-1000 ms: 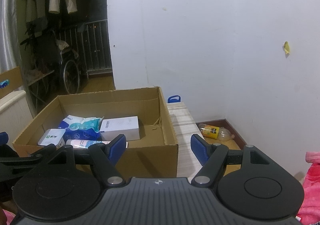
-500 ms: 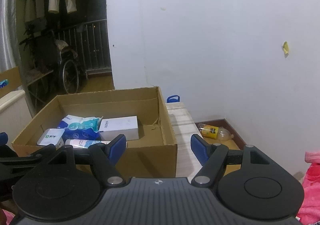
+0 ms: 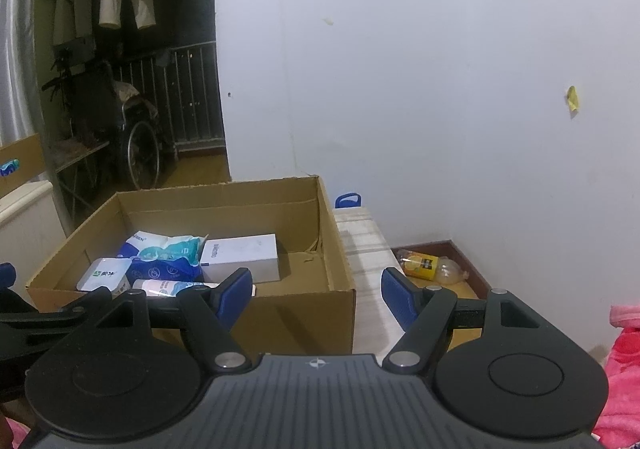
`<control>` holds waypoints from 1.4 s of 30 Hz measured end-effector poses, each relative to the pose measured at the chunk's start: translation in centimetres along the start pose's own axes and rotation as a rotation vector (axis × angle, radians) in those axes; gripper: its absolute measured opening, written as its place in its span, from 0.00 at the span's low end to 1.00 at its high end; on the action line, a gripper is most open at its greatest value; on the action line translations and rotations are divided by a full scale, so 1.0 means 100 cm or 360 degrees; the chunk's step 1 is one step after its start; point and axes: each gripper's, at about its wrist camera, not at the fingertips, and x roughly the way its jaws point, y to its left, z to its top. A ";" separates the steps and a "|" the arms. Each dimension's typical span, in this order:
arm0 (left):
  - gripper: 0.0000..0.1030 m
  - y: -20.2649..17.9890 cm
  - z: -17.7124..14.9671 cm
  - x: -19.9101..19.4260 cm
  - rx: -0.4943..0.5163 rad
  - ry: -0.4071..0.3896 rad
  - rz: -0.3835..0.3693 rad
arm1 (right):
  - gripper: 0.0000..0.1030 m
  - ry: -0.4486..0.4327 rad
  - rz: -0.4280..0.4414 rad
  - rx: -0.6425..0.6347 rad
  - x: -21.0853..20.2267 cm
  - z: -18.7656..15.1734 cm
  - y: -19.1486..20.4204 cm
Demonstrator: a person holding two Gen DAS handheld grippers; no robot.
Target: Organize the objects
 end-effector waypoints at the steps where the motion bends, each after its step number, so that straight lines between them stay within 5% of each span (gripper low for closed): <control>1: 1.00 0.000 0.000 0.000 -0.0002 0.0000 -0.0001 | 0.72 0.0000 0.0000 0.0000 0.000 0.000 0.000; 42: 1.00 0.003 -0.001 -0.002 -0.0018 -0.0010 0.0015 | 0.74 -0.0001 0.0004 -0.0011 -0.003 -0.001 0.002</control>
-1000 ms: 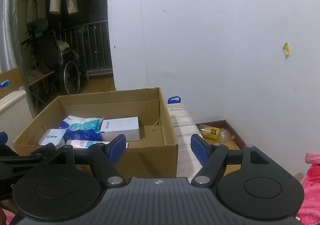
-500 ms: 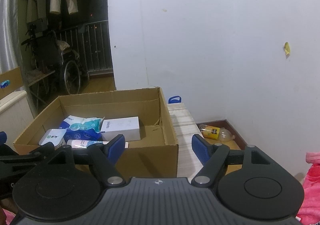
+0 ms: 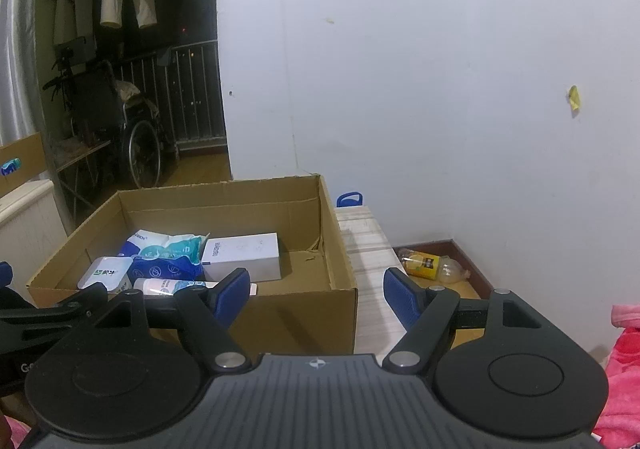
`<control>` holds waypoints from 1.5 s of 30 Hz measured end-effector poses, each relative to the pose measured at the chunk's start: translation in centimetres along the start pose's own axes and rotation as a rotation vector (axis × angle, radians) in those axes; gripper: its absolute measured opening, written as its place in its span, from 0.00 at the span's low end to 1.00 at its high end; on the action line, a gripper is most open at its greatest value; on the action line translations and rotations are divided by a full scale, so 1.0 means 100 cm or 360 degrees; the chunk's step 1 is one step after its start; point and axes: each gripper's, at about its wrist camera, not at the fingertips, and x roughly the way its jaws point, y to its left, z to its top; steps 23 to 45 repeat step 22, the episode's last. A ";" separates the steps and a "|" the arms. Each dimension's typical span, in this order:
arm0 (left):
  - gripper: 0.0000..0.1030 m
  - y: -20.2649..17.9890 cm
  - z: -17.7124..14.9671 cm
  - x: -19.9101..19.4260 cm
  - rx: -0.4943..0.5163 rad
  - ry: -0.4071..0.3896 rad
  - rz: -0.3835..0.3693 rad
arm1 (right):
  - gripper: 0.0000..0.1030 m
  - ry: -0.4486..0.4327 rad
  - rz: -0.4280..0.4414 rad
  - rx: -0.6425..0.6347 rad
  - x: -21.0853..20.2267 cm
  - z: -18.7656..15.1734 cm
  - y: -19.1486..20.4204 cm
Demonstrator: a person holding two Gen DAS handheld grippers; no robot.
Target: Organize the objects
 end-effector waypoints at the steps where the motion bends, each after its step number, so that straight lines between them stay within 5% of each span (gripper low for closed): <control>1: 1.00 0.000 0.000 0.000 0.0000 0.0001 0.0000 | 0.75 0.0003 0.0002 0.0000 0.000 0.000 0.000; 45: 1.00 -0.001 0.000 0.000 0.0029 -0.0011 -0.0022 | 0.75 0.0002 0.0002 0.0006 -0.002 0.000 0.001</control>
